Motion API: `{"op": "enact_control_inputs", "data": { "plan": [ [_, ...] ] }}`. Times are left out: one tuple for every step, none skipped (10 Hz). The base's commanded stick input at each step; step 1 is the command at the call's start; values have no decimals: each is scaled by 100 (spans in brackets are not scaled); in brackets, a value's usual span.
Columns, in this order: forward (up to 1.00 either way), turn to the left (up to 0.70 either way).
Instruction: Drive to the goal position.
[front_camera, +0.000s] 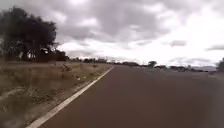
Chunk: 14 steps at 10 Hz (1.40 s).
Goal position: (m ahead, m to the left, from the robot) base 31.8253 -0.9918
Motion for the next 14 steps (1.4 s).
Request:
{"op": "enact_control_inputs", "data": {
  "plan": [
    [100, 0],
    [100, -16],
    [100, -36],
    [100, -17],
    [100, -36],
    [100, -38],
    [100, -37],
    [100, -37],
    [100, -33],
    [100, -15],
    [100, 0],
    [100, 0],
    [100, 0],
    [100, 0]
  ]
}}
